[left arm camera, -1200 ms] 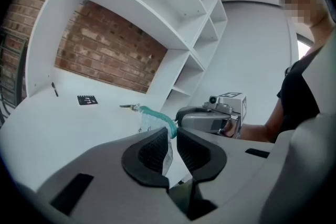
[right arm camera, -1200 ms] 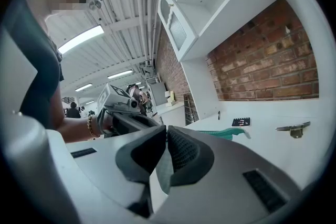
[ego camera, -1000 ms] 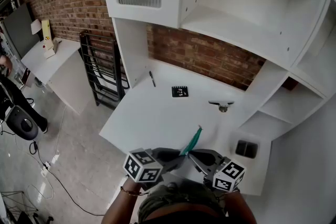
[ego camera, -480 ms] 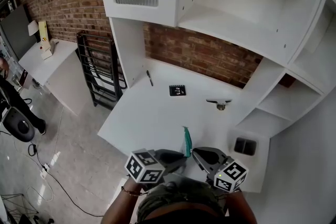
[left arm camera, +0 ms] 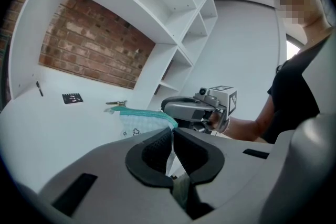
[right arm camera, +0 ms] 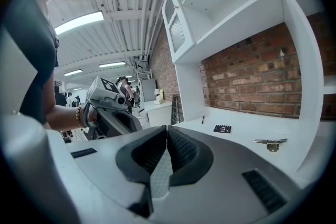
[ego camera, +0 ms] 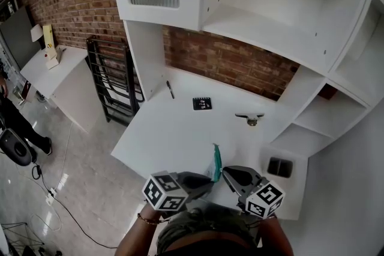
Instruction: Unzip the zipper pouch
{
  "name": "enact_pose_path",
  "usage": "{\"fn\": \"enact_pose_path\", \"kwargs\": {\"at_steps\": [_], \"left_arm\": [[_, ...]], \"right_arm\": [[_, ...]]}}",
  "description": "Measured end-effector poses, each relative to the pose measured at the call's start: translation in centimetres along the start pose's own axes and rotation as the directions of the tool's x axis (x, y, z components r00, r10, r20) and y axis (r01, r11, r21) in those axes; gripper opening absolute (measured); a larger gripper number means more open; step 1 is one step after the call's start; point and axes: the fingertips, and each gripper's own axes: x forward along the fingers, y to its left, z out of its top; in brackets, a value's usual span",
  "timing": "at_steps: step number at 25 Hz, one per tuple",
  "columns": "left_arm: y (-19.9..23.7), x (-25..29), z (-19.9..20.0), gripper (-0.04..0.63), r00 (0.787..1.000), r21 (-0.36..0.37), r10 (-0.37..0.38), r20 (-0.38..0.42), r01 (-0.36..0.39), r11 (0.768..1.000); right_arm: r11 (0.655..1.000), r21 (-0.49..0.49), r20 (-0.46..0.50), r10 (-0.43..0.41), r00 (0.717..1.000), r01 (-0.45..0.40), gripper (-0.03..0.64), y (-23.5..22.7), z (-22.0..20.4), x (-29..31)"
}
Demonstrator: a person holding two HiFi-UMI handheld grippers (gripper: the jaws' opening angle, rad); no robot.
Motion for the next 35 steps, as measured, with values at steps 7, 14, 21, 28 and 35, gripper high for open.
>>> {"fn": "enact_pose_path", "kwargs": {"at_steps": [7,14,21,28,35], "left_arm": [[-0.4,-0.3,-0.2,0.015,1.0,-0.001,-0.01,0.001,0.01,1.0],[-0.5,-0.5,-0.9,0.015,1.0,-0.009,-0.012,-0.007,0.012,1.0],[-0.5,-1.2,-1.1,0.015,1.0,-0.019,-0.016,-0.004,0.016,1.0],[-0.4,-1.9,-1.3,0.015,1.0,-0.032,-0.019,0.015,0.019,0.999],[-0.2,-2.7,-1.3,0.015,1.0,-0.019,-0.018,0.006,0.018,1.0]], "right_arm": [[1.0,0.0,0.0,-0.028,1.0,0.028,0.006,-0.8,0.0,-0.2],[0.999,-0.02,-0.022,-0.042,0.999,0.041,0.006,-1.1,-0.6,-0.3],[0.996,-0.027,-0.027,-0.084,0.996,0.083,0.006,-2.3,-0.6,-0.7],[0.995,-0.024,-0.032,-0.098,0.995,0.097,0.006,-2.9,-0.8,-1.1],[0.994,-0.029,-0.036,-0.11,0.993,0.109,0.006,-3.3,-0.9,-1.1]]}}
